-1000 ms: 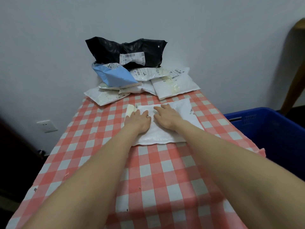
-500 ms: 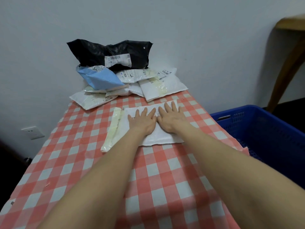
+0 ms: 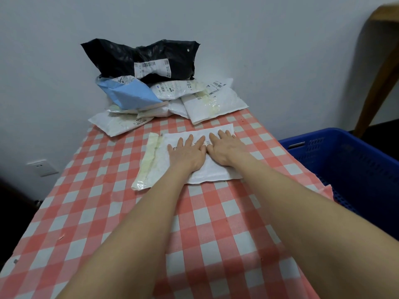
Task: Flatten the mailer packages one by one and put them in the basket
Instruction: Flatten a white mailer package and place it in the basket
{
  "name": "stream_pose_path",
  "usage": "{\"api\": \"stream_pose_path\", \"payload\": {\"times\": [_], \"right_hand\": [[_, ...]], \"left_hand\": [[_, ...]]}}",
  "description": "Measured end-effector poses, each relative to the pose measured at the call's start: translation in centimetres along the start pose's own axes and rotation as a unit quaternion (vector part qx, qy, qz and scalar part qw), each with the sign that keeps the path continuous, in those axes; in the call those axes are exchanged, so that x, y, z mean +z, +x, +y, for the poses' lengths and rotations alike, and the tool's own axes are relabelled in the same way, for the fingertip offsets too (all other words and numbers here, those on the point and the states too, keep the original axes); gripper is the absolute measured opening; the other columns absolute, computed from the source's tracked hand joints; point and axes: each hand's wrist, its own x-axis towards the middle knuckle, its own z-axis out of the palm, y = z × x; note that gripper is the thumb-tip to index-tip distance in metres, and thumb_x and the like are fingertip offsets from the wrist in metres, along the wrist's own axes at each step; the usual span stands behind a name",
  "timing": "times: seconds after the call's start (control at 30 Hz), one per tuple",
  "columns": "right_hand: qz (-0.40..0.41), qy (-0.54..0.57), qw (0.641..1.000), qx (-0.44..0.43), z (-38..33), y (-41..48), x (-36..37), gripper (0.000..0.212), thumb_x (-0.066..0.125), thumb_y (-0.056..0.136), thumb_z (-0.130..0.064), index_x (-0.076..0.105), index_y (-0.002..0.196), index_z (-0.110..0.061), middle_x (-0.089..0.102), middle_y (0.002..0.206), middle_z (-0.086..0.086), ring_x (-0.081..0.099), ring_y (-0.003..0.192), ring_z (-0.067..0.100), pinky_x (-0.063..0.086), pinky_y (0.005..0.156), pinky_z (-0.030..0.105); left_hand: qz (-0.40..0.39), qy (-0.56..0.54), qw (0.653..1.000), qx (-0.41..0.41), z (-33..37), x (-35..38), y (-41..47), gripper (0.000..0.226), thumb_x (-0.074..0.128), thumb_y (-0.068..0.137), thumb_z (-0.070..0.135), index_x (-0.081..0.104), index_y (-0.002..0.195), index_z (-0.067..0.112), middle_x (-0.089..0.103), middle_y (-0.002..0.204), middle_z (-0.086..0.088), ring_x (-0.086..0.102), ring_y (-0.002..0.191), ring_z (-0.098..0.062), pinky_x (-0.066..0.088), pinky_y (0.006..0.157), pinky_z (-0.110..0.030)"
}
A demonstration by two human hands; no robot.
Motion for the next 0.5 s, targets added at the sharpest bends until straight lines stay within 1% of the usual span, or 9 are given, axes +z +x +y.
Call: {"api": "stream_pose_path", "payload": {"times": [0.17, 0.3, 0.4, 0.5], "right_hand": [[-0.004, 0.023, 1.0, 0.016, 0.01, 0.08, 0.08, 0.063, 0.019, 0.101, -0.044, 0.006, 0.155, -0.014, -0.001, 0.161, 0.012, 0.0, 0.149, 0.026, 0.004, 0.121, 0.039], [-0.007, 0.06, 0.997, 0.048, -0.34, 0.22, -0.35, 0.069, 0.024, 0.1, -0.046, 0.004, 0.154, -0.008, -0.004, 0.161, 0.013, -0.001, 0.149, 0.025, 0.005, 0.12, 0.039], [-0.002, 0.07, 0.995, 0.07, -0.52, 0.49, -0.38, 0.074, 0.026, 0.099, -0.047, 0.003, 0.153, -0.003, -0.002, 0.161, 0.012, -0.001, 0.149, 0.024, 0.004, 0.121, 0.038], [0.002, 0.067, 0.995, 0.07, -0.62, 0.43, -0.43, 0.074, 0.026, 0.099, -0.047, 0.004, 0.153, -0.002, -0.001, 0.161, 0.013, 0.0, 0.149, 0.024, 0.004, 0.121, 0.038]], "left_hand": [[0.005, -0.008, 1.0, 0.002, -0.01, 0.22, 0.0, 0.05, 0.008, 0.101, 0.047, 0.004, 0.15, 0.042, -0.002, 0.161, 0.005, -0.002, 0.148, -0.025, -0.002, 0.116, -0.055], [0.005, -0.01, 1.0, 0.001, -0.07, 0.23, 0.1, 0.051, 0.008, 0.1, 0.047, 0.003, 0.15, 0.041, -0.002, 0.161, 0.003, -0.002, 0.148, -0.025, -0.002, 0.116, -0.055], [0.004, -0.013, 1.0, -0.004, -0.06, 0.26, 0.09, 0.051, 0.008, 0.1, 0.048, 0.002, 0.151, 0.04, -0.003, 0.161, -0.001, -0.003, 0.148, -0.025, -0.003, 0.117, -0.053], [0.001, -0.021, 1.0, -0.002, -0.12, 0.03, 0.08, 0.053, 0.009, 0.1, 0.047, 0.003, 0.151, 0.038, -0.004, 0.161, -0.004, -0.003, 0.148, -0.025, -0.002, 0.117, -0.051]]}}
